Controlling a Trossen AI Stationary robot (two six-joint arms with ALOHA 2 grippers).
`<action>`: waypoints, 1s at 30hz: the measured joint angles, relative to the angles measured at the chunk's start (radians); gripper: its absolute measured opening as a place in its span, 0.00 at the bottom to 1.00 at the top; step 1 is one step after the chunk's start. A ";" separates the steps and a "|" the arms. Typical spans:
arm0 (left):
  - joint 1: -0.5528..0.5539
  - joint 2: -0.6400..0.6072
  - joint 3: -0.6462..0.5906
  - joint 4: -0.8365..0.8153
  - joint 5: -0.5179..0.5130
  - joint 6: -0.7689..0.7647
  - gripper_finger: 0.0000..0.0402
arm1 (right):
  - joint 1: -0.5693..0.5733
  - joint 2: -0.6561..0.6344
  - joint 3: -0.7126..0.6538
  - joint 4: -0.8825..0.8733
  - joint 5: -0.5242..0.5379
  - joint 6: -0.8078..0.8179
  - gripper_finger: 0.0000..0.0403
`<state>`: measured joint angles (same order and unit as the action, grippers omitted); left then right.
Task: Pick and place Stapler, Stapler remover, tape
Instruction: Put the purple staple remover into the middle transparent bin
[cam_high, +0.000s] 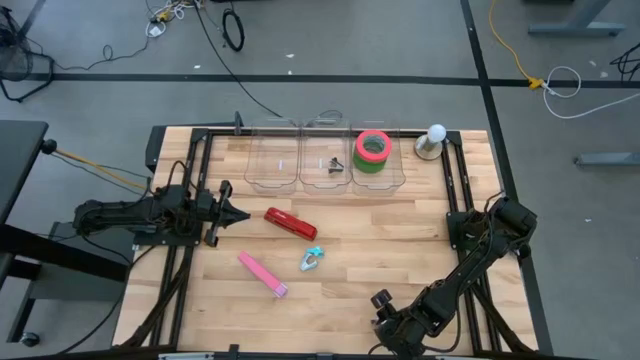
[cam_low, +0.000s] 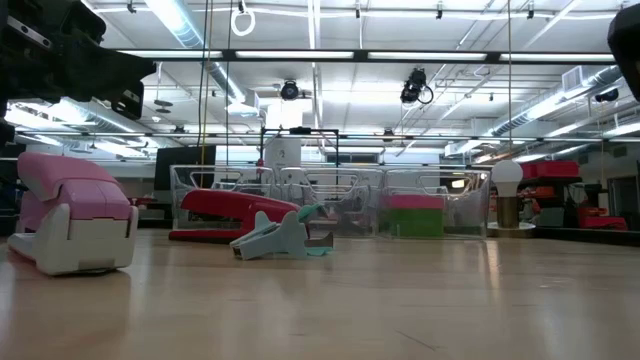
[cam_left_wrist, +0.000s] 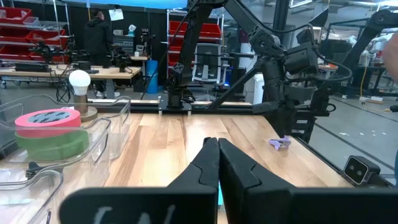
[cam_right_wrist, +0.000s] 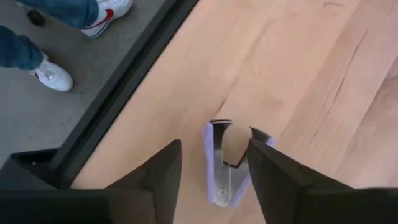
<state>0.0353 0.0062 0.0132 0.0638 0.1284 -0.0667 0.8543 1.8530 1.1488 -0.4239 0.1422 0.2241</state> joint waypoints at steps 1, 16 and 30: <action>0.000 0.000 0.000 0.000 0.000 0.000 0.01 | 0.000 0.000 0.000 0.005 0.000 0.000 0.46; 0.000 0.000 0.000 0.000 0.000 0.000 0.01 | 0.001 0.008 0.000 0.032 0.008 0.003 0.38; 0.000 0.000 0.000 0.000 0.000 0.000 0.01 | 0.005 0.010 -0.032 0.031 -0.002 0.052 0.32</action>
<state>0.0353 0.0059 0.0133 0.0639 0.1281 -0.0667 0.8589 1.8625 1.1168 -0.3928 0.1398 0.2764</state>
